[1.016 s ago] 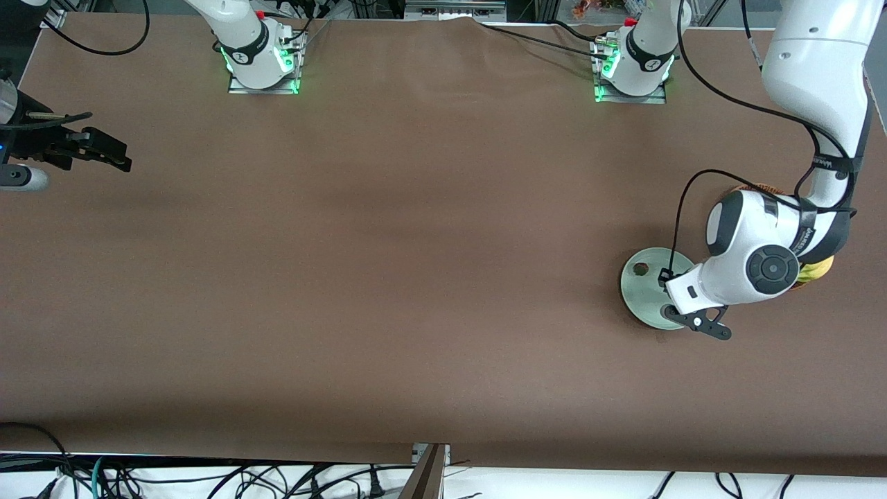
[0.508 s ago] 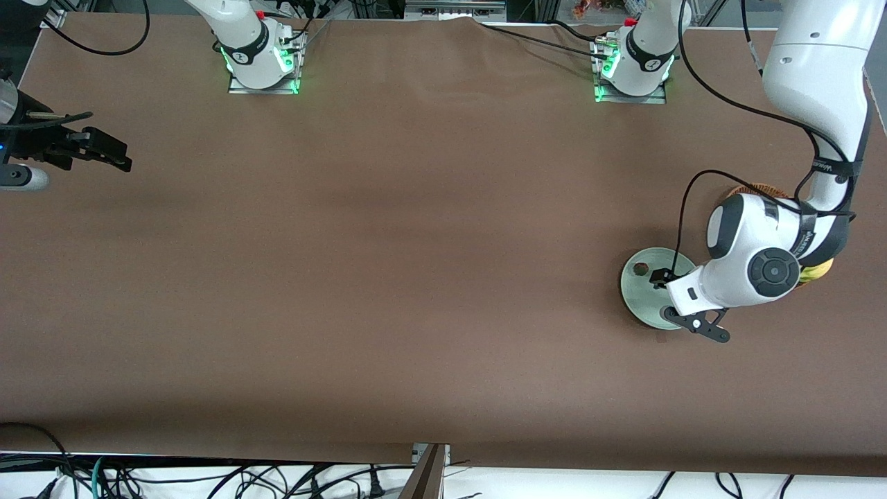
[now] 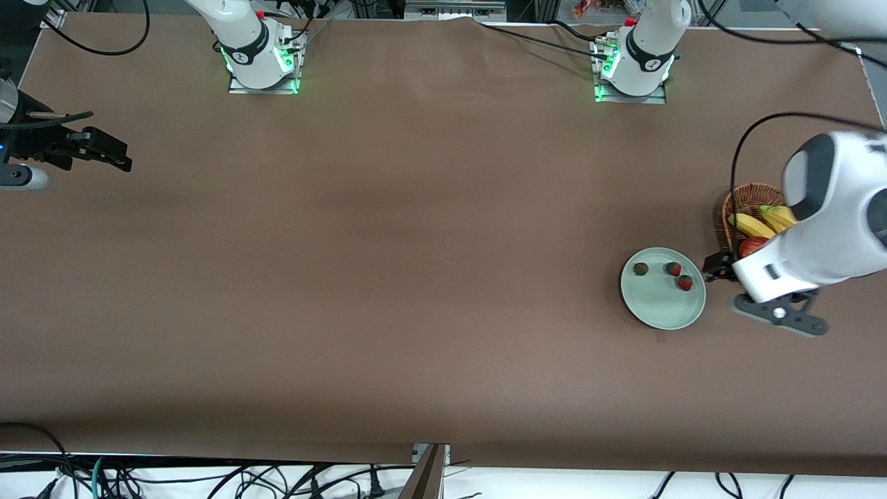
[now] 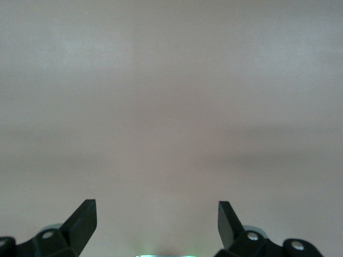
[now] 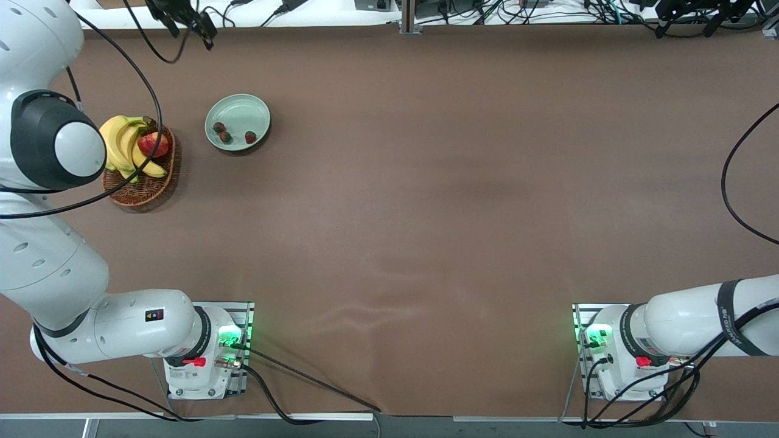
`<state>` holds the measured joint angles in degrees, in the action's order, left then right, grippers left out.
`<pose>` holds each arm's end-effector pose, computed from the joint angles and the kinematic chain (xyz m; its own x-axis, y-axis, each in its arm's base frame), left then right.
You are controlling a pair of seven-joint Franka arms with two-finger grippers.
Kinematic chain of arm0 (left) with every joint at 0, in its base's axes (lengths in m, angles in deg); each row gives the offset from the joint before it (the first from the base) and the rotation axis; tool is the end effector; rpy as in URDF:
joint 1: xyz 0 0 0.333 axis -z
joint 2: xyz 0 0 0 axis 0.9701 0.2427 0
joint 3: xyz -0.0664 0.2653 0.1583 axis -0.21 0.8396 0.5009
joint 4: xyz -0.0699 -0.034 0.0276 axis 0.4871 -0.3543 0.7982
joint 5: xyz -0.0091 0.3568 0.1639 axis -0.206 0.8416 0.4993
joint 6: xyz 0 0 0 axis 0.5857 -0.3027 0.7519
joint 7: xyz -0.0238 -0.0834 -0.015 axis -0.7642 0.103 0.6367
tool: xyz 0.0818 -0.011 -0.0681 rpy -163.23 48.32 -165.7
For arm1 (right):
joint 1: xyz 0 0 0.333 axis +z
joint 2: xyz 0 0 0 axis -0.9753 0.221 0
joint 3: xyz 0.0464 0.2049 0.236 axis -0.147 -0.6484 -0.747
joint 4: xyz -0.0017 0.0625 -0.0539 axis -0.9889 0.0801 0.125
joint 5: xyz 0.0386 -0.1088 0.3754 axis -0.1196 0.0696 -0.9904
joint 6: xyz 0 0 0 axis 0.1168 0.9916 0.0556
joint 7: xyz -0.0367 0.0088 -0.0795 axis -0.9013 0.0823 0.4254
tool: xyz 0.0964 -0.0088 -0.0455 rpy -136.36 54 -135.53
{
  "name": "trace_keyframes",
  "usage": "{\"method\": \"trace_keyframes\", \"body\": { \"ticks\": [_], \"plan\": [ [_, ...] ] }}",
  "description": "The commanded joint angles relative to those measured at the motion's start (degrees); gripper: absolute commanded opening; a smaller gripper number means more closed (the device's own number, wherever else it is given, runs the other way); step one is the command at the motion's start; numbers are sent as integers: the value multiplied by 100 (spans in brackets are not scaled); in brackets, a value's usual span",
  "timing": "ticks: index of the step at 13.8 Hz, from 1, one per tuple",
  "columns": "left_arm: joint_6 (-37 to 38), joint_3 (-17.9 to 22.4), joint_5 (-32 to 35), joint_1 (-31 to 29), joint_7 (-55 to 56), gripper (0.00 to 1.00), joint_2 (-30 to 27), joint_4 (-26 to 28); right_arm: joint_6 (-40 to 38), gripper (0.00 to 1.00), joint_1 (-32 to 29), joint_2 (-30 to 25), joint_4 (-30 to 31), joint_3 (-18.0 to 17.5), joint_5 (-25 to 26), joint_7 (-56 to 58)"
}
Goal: Collect all strawberries into plate
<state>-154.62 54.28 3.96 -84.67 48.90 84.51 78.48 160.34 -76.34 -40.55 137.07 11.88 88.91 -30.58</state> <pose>0.6792 -0.0062 0.4747 0.9427 -0.3241 -0.0795 -0.3298 -0.9411 -0.0749 0.5548 -0.0025 0.5908 0.9956 -0.0105 -0.0930 -0.0095 -0.9999 0.0111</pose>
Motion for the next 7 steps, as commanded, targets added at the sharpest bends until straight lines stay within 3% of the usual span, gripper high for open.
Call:
{"method": "trace_keyframes", "body": {
  "ticks": [1,3,7],
  "plan": [
    [1264,-30,-164,71,155,100,84,-963,-55,100,-18,46,-126,-34,39,69],
    [1549,-47,-295,1,200,100,-179,-1359,-55,100,-18,46,-126,-34,39,69],
    [1786,50,-498,-8,401,100,-628,-1169,-46,100,-18,46,-126,-34,39,69]
  ]
}}
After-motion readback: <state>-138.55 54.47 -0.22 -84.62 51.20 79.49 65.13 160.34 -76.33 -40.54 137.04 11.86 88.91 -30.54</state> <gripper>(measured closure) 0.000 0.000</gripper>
